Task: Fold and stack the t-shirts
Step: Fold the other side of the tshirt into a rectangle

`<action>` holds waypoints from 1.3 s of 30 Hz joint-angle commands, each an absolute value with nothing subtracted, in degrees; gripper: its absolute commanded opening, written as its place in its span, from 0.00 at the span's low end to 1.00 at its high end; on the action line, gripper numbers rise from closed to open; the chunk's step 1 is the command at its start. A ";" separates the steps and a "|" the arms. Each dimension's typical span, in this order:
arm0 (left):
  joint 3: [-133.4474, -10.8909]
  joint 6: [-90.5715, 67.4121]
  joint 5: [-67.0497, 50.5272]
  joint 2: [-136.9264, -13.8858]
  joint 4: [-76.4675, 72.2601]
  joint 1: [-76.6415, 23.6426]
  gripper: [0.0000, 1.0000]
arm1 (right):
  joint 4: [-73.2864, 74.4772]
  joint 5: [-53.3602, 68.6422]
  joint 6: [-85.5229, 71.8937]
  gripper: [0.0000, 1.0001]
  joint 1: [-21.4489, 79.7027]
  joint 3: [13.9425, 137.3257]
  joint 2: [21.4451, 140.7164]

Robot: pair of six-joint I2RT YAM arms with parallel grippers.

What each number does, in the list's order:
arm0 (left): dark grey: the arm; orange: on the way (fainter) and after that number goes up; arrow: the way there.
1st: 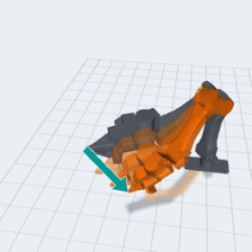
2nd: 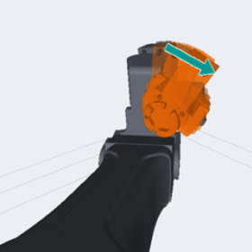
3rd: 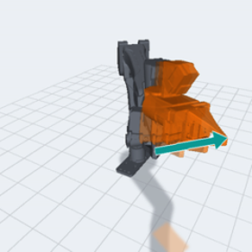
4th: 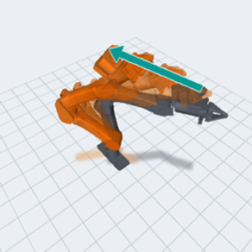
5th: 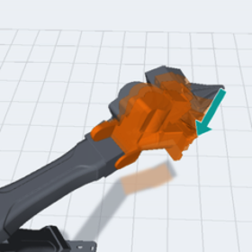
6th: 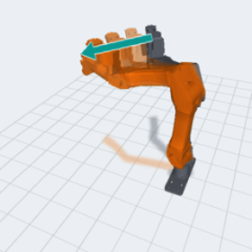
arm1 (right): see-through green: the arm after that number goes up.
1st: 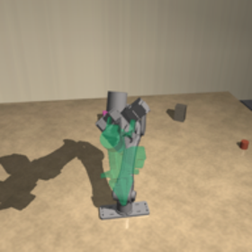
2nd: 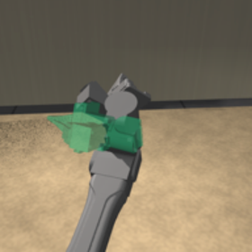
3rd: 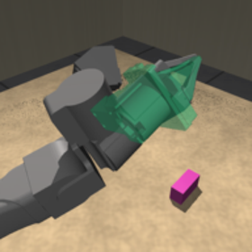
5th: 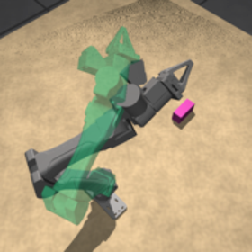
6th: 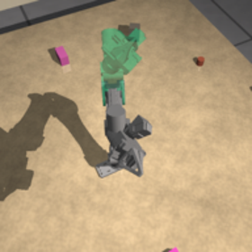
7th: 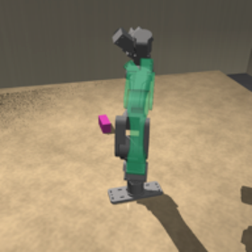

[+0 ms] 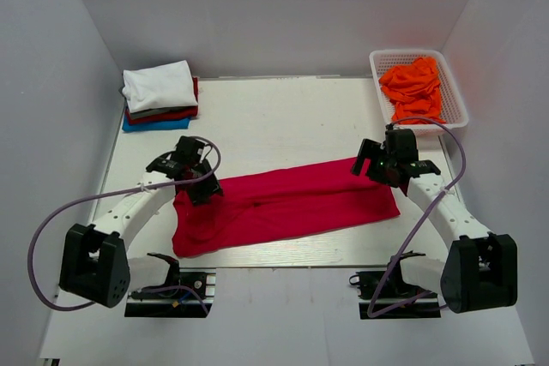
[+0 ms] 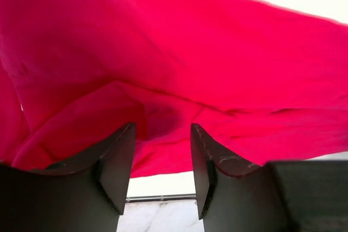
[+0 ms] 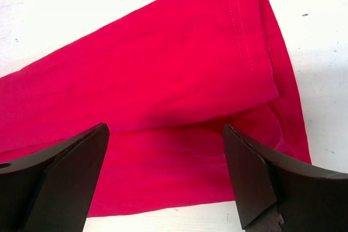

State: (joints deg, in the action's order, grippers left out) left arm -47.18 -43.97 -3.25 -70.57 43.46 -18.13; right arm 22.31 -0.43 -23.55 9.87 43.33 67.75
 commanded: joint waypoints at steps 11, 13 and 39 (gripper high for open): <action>-46.84 -47.19 2.12 -75.76 42.19 -24.25 0.23 | 21.80 -1.32 -23.20 0.90 9.58 41.66 65.74; -48.07 -47.20 1.59 -75.76 42.97 -25.57 0.05 | 21.80 -1.06 -23.47 0.90 9.67 41.31 65.39; -58.70 -61.00 -1.34 -79.11 59.49 -52.29 0.72 | 21.36 -1.76 -21.18 0.90 9.58 36.47 61.00</action>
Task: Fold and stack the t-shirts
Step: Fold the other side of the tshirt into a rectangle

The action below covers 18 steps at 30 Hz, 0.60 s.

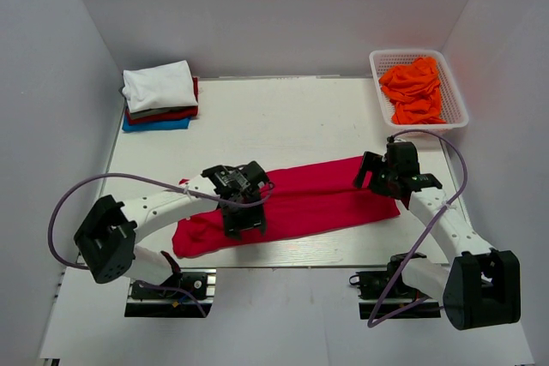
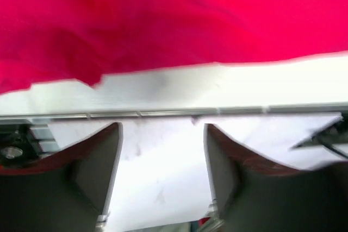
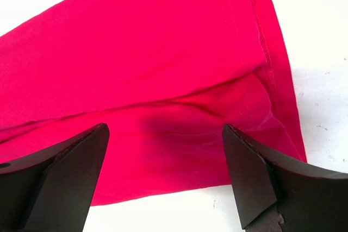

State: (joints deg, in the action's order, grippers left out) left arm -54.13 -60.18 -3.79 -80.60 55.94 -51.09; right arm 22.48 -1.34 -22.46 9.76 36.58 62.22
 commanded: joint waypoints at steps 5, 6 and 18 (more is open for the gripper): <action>-65.47 -61.60 13.59 -73.93 67.57 -50.54 1.00 | 21.36 -1.67 -21.18 0.90 9.58 36.65 60.64; -65.48 -62.48 21.28 -73.13 68.11 -50.02 1.00 | 21.36 -1.41 -21.09 0.90 9.49 36.48 60.38; -52.21 -62.05 27.52 -75.75 48.87 -39.12 1.00 | 21.01 1.67 -20.74 0.90 9.49 35.77 59.33</action>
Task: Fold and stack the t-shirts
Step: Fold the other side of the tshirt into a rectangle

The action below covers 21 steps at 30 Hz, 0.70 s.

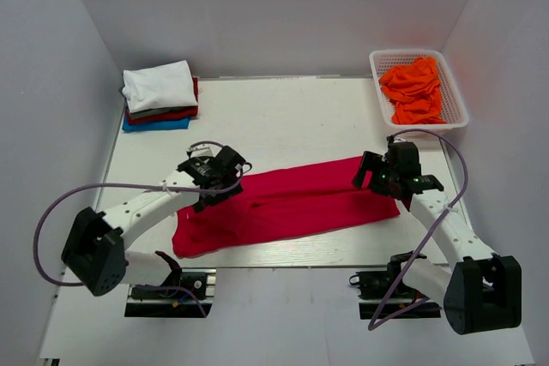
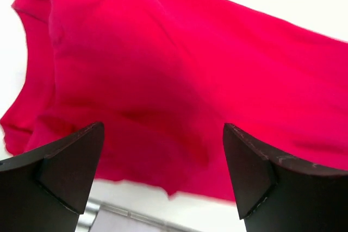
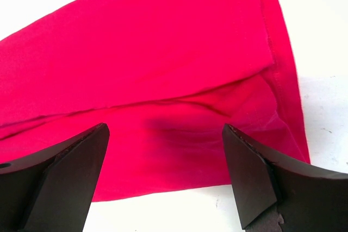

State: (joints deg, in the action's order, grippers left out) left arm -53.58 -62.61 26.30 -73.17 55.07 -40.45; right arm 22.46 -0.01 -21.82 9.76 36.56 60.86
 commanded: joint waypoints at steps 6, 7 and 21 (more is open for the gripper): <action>-48.09 -64.15 20.75 -74.90 51.85 -38.41 1.00 | 21.09 2.28 -20.83 0.90 9.58 35.33 58.62; -46.51 -65.73 18.92 -73.40 52.46 -38.41 1.00 | 20.92 2.29 -20.83 0.90 9.41 35.16 58.28; -30.75 -69.35 5.61 -52.73 53.07 -39.73 1.00 | 20.22 2.81 -20.57 0.90 9.58 34.89 57.83</action>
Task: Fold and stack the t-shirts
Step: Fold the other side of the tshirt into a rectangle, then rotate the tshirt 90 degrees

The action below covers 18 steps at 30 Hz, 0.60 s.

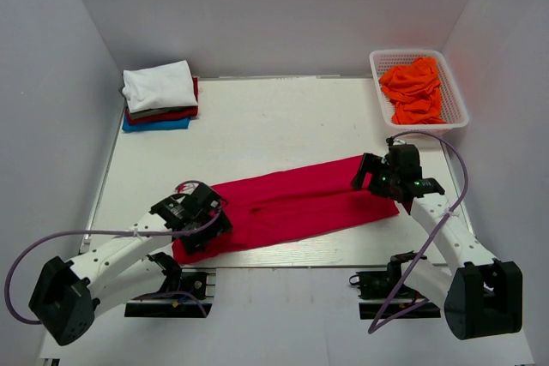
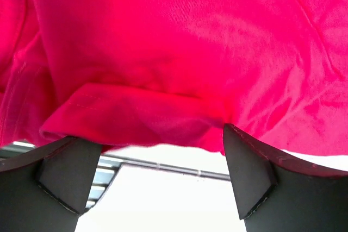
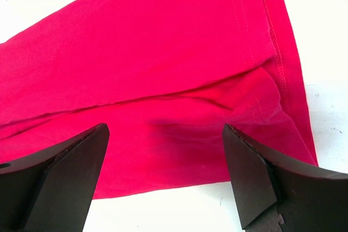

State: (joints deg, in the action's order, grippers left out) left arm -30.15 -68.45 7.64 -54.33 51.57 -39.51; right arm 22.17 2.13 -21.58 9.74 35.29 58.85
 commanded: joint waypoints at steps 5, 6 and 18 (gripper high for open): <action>-39.18 -67.42 9.22 -54.66 56.16 -39.73 1.00 | 20.30 2.99 -20.57 0.90 9.67 34.72 57.83; -42.59 -66.63 9.23 -55.36 57.55 -39.73 1.00 | 20.22 2.81 -20.48 0.90 9.67 34.89 58.01; -44.67 -59.41 8.36 -60.63 48.88 -39.73 1.00 | 18.54 1.85 -19.51 0.90 10.10 38.31 61.96</action>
